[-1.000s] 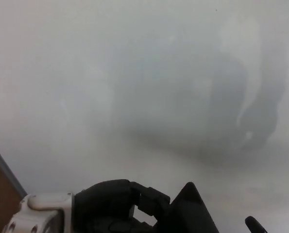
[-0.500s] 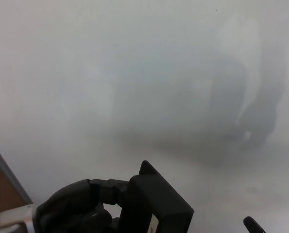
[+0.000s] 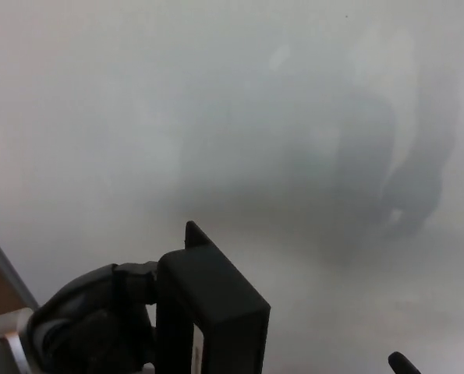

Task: A magnetic marker holder is on the left hand side of the white board, the robot put the index and middle finger into the opening of the container and pull off the magnetic holder and hand it to a human on the left hand side.

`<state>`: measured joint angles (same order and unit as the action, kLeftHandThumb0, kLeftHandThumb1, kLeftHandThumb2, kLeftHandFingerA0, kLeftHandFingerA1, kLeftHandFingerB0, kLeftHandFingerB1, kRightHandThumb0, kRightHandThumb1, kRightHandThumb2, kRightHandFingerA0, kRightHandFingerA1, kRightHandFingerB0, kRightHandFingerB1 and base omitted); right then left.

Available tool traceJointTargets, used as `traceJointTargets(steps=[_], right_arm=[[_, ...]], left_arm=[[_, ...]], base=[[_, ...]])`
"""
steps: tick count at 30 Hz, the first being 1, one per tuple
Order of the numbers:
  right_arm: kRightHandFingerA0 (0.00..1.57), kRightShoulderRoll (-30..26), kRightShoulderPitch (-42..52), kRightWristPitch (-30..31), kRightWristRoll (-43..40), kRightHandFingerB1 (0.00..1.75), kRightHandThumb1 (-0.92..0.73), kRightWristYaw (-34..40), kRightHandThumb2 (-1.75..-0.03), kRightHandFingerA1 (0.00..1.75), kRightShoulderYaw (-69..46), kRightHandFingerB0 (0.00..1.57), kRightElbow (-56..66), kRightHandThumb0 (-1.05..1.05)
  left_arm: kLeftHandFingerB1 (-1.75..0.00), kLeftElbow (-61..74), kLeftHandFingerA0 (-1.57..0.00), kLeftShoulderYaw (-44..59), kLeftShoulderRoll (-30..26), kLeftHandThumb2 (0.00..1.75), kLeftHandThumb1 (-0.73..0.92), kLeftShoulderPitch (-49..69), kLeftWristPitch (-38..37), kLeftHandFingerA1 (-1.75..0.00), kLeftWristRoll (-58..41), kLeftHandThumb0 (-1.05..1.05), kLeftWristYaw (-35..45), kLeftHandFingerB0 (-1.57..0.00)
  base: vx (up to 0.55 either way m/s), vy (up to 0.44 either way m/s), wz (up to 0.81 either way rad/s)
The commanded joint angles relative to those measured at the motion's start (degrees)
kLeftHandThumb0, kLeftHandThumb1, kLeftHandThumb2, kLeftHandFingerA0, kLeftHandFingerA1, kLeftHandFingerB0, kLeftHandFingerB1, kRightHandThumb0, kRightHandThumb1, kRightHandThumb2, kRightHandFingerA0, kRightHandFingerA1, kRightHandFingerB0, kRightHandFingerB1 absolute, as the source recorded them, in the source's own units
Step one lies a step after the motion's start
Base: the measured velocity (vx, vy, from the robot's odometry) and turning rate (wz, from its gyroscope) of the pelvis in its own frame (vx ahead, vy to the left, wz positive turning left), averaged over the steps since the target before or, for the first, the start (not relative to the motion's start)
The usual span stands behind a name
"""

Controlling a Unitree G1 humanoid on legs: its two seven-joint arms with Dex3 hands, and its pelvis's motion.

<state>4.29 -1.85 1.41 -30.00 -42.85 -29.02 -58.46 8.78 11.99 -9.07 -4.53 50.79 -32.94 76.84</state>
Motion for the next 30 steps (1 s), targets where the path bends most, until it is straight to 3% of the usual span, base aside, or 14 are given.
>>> traceJointTargets(steps=[1,3,8,13,18,19,20,21,24,25,27,28,29,30], right_arm=[[0.56,-1.40,2.88,-1.57,0.41,0.38,-0.80,-1.17,-0.65,0.50,0.30,0.41,0.20,-0.47],[0.62,-1.36,2.29,-1.13,-0.06,0.41,-0.71,-0.68,-0.62,0.50,-0.32,0.50,-0.86,-0.51],[0.65,-1.86,2.59,-3.49,0.86,0.41,-0.75,-2.03,-0.63,0.51,0.07,0.52,-1.65,-0.47],[0.62,-1.39,2.39,-0.50,-0.22,0.40,-0.72,0.69,-0.62,0.49,-0.72,0.47,-0.92,-0.48],[0.62,-1.48,2.47,-1.58,0.11,0.40,-0.72,-0.31,-0.62,0.49,-0.49,0.47,-1.30,-0.47],[0.61,-1.54,2.54,-1.87,0.37,0.40,-0.73,-0.44,-0.62,0.51,-0.27,0.47,-1.26,-0.49],[0.61,-1.58,2.58,-2.10,0.56,0.40,-0.73,-0.53,-0.62,0.51,-0.10,0.47,-1.22,-0.49],[0.60,-1.50,2.92,-2.65,1.00,0.40,-0.77,-0.55,-0.64,0.52,0.32,0.46,-0.61,-0.47],[0.61,-1.19,2.42,-1.78,0.40,0.40,-0.69,0.52,-0.61,0.51,-0.20,0.52,-1.15,-0.51],[0.65,-1.08,1.94,-1.19,-0.07,0.42,-0.71,1.08,-0.62,0.51,-0.60,0.53,-1.64,-0.51],[0.64,-1.07,1.89,-1.03,-0.16,0.41,-0.71,1.20,-0.62,0.51,-0.61,0.51,-1.26,-0.51],[0.64,-1.12,1.99,-0.86,-0.17,0.41,-0.71,1.05,-0.62,0.51,-0.56,0.51,-1.00,-0.51],[0.62,-1.10,1.99,-0.73,-0.23,0.42,-0.70,1.01,-0.62,0.51,-0.57,0.53,-0.95,-0.50],[0.62,-1.07,1.97,-0.66,-0.27,0.42,-0.70,1.00,-0.62,0.51,-0.59,0.53,-0.95,-0.50]], left_arm=[[-0.56,4.15,-0.77,1.53,-3.36,0.65,0.77,-1.03,10.44,-0.78,-30.14,-0.83,15.66,-0.80],[-0.51,4.42,-0.61,1.57,-3.27,0.63,0.79,-1.03,6.11,-0.62,-30.51,-0.69,15.66,-0.55],[-0.53,4.97,-0.77,2.50,-6.20,0.64,0.81,-1.14,11.91,-0.83,-31.57,-0.82,15.66,-0.74],[-0.42,4.87,-0.62,5.49,-4.11,0.64,0.80,0.74,9.94,-0.55,-32.98,-0.86,15.33,-0.62],[-0.42,3.45,-0.65,7.71,-6.32,0.64,0.77,2.20,12.60,-0.56,-35.13,-0.91,14.47,-0.60],[-0.47,2.05,-0.58,8.83,-7.09,1.09,0.69,2.31,12.00,-0.62,-35.29,-0.93,14.77,-0.32],[-0.47,0.97,-0.58,9.65,-7.67,1.09,0.69,2.29,11.41,-0.62,-35.12,-0.93,15.20,-0.32],[-0.31,0.61,-0.60,12.83,-5.29,0.66,0.78,3.69,7.56,-0.42,-35.79,-1.05,13.98,-0.11],[-0.40,3.98,-0.74,19.05,-1.28,0.69,0.77,10.10,5.89,-0.48,-41.16,-1.05,5.69,-0.45],[-0.45,5.25,-0.72,21.46,-1.13,1.12,0.63,12.37,6.30,-0.66,-43.23,-1.03,2.85,-0.40],[-0.35,5.16,-0.70,23.69,-1.20,0.67,0.87,13.32,5.89,-0.56,-44.86,-0.99,1.72,-0.52],[-0.35,4.56,-0.70,24.26,-1.82,0.67,0.87,13.68,7.31,-0.56,-46.39,-0.99,0.87,-0.52],[-0.48,1.73,-0.77,25.52,-6.21,1.07,0.60,12.92,9.61,-0.65,-44.63,-1.05,3.04,-0.56],[-0.48,-0.30,-0.77,26.36,-9.43,1.07,0.60,12.31,11.09,-0.65,-43.11,-1.05,4.77,-0.56]], base=[[0.00,0.000,0.00],[0.00,0.000,0.00],[0.00,0.000,0.00],[0.00,0.000,0.00],[0.00,0.000,0.00],[0.00,0.000,0.00],[0.00,0.000,0.00],[0.00,0.000,0.00],[0.00,0.000,0.00],[0.00,0.000,0.00],[0.00,0.000,0.00],[0.00,0.000,0.00],[0.00,0.000,0.00],[0.00,0.000,0.00]])
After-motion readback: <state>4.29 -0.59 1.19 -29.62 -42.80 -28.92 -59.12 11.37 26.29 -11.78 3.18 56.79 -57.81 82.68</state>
